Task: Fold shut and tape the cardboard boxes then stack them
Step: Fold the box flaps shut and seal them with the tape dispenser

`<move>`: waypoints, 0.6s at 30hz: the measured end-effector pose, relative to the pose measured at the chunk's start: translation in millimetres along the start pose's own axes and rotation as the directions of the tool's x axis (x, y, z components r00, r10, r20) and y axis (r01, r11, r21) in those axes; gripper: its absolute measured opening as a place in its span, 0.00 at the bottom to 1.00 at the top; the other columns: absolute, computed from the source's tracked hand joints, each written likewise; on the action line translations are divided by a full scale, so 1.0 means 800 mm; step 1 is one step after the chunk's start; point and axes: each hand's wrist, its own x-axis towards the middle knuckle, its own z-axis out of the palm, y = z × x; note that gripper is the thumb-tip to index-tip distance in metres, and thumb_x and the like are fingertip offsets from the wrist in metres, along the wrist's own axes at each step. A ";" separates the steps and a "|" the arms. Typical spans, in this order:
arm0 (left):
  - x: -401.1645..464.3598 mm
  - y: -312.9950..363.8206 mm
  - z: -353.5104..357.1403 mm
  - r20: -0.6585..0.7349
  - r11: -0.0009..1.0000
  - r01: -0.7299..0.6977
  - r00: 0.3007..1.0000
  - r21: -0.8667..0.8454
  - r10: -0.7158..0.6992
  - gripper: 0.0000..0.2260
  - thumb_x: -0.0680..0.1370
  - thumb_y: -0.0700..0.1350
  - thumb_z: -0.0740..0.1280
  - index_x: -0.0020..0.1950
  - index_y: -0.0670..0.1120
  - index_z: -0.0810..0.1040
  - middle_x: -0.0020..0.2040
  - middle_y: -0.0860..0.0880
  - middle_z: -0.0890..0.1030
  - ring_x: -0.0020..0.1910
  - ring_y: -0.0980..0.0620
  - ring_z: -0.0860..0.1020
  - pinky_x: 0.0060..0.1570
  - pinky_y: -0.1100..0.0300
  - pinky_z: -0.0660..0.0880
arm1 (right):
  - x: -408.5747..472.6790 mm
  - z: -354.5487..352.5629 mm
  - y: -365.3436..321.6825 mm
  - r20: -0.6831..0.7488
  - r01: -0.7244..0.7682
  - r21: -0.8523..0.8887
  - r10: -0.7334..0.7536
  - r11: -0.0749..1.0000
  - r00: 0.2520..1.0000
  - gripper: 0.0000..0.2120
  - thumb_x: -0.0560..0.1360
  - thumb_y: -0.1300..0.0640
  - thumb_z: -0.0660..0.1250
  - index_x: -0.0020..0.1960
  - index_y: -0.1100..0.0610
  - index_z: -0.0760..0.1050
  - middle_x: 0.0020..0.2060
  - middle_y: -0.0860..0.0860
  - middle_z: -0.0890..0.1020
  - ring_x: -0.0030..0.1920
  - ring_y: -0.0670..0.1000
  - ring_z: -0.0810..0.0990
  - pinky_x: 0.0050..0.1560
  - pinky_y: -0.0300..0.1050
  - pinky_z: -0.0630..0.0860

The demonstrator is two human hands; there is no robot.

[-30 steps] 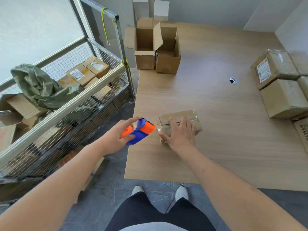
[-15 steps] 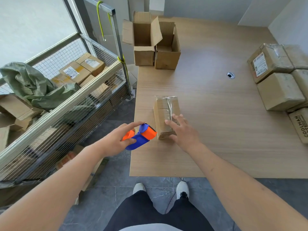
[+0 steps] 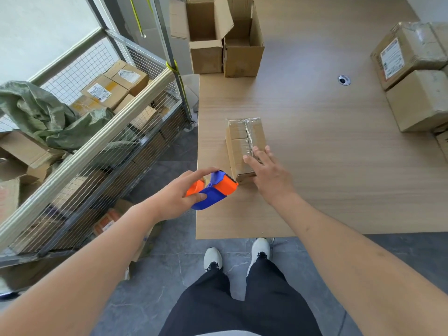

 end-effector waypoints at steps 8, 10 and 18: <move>-0.014 0.044 0.005 -0.041 0.999 0.017 0.999 0.043 -0.015 0.32 0.81 0.40 0.68 0.74 0.72 0.63 0.61 0.53 0.75 0.58 0.51 0.75 0.61 0.48 0.73 | -0.006 -0.042 0.005 -0.080 0.132 0.162 -0.120 0.978 0.990 0.18 0.84 0.49 0.62 0.73 0.48 0.73 0.76 0.50 0.68 0.79 0.56 0.61 0.78 0.55 0.56; -0.018 0.057 0.007 -0.053 0.998 0.016 0.998 0.054 -0.013 0.33 0.81 0.39 0.68 0.73 0.72 0.63 0.62 0.55 0.74 0.60 0.53 0.75 0.61 0.50 0.73 | -0.014 -0.054 0.008 -0.241 0.219 0.362 -0.135 0.906 0.961 0.11 0.82 0.53 0.66 0.61 0.51 0.82 0.64 0.48 0.79 0.67 0.53 0.76 0.68 0.53 0.68; -0.026 0.104 0.021 -0.142 0.996 -0.014 0.990 0.085 0.026 0.33 0.79 0.36 0.68 0.73 0.69 0.66 0.66 0.60 0.71 0.63 0.55 0.73 0.62 0.48 0.73 | -0.038 -0.097 0.034 0.086 0.084 0.844 -0.287 0.530 0.954 0.07 0.78 0.51 0.73 0.53 0.52 0.86 0.45 0.47 0.87 0.44 0.48 0.82 0.51 0.46 0.78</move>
